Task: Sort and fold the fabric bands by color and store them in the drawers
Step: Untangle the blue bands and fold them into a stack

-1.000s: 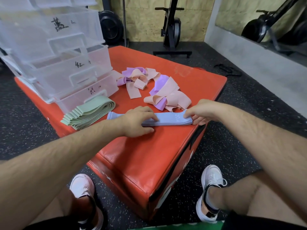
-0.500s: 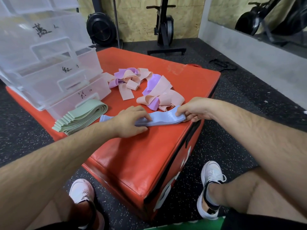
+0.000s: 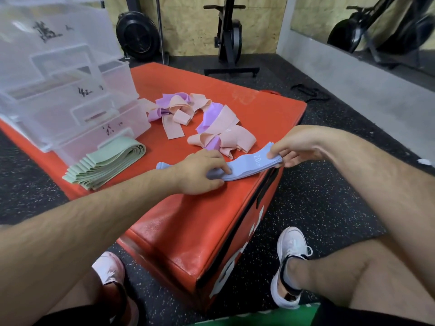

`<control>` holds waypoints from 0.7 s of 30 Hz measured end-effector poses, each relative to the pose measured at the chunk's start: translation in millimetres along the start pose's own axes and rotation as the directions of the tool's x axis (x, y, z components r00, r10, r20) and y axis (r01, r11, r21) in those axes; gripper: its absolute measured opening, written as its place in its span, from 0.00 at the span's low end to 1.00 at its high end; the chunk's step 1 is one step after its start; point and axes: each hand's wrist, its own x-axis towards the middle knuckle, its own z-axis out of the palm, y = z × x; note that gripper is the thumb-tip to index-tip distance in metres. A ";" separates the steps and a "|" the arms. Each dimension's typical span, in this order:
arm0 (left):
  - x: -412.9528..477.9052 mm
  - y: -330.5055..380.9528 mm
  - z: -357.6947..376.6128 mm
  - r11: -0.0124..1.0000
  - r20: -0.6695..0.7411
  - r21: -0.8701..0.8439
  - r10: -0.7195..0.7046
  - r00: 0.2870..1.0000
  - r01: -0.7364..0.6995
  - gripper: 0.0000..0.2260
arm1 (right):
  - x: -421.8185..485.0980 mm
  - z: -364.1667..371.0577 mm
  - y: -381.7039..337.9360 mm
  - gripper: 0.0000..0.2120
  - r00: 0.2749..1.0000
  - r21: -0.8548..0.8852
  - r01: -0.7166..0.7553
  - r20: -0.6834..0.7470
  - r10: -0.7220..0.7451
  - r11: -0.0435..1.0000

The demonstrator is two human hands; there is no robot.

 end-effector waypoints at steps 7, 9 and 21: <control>-5.2 3.1 4.1 0.992 0.026 0.121 0.017 1.000 -0.020 0.20 | -18.7 -4.9 -13.3 0.15 0.998 0.037 0.067 0.000 -0.067 0.997; -6.9 5.6 3.4 0.991 0.028 0.130 0.014 1.000 -0.018 0.20 | -21.1 0.2 -20.9 0.14 0.997 0.029 0.081 0.003 -0.081 0.996; -71.3 -24.8 -30.9 0.940 -0.031 0.318 -0.121 0.992 0.124 0.20 | -17.4 45.9 -78.4 0.09 0.989 -0.101 0.147 0.006 -0.148 0.984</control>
